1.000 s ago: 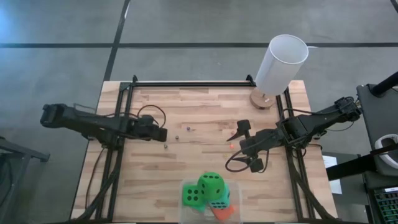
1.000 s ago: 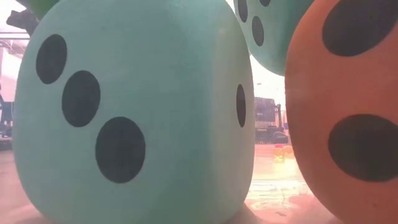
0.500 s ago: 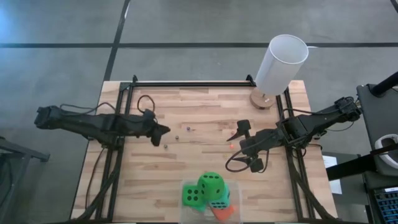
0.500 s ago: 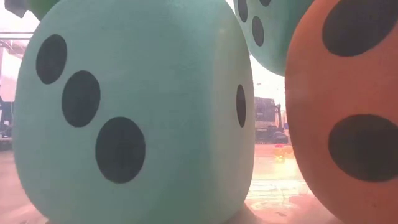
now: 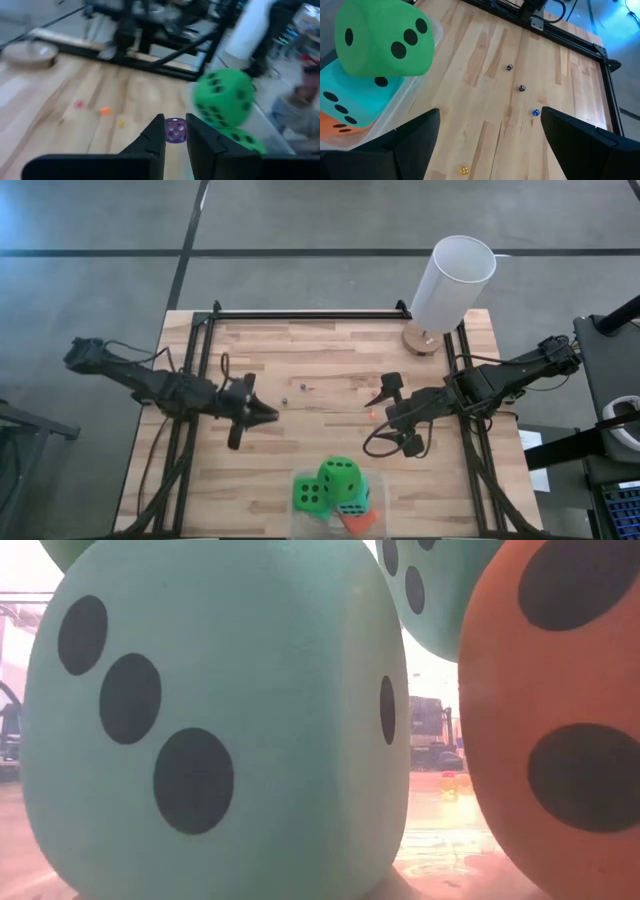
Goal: Pick & Place Dice
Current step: Put the small purple dice into the transparent bin
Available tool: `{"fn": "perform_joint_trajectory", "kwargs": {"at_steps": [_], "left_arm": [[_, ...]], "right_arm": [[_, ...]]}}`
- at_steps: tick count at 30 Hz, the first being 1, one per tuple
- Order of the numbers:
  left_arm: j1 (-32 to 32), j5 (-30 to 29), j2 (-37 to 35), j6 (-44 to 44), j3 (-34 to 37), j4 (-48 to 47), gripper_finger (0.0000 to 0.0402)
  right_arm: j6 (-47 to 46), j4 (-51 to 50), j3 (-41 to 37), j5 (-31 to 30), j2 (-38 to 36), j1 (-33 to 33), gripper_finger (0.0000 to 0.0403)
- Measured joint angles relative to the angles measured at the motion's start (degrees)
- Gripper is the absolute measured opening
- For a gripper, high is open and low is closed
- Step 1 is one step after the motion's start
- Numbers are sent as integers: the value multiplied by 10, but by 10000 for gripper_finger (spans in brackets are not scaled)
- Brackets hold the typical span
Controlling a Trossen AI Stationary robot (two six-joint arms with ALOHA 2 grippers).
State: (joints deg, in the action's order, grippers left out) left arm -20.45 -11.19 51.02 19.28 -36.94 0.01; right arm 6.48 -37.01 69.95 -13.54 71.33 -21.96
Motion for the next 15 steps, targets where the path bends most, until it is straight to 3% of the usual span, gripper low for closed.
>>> {"fn": "perform_joint_trajectory", "kwargs": {"at_steps": [7,15], "left_arm": [[-86,-18,131,-119,-130,-37,58],[-112,-12,292,-131,-298,-173,58]], "right_arm": [[0,0,0,0,0,0,343],[-8,0,0,0,0,0,343]]}}
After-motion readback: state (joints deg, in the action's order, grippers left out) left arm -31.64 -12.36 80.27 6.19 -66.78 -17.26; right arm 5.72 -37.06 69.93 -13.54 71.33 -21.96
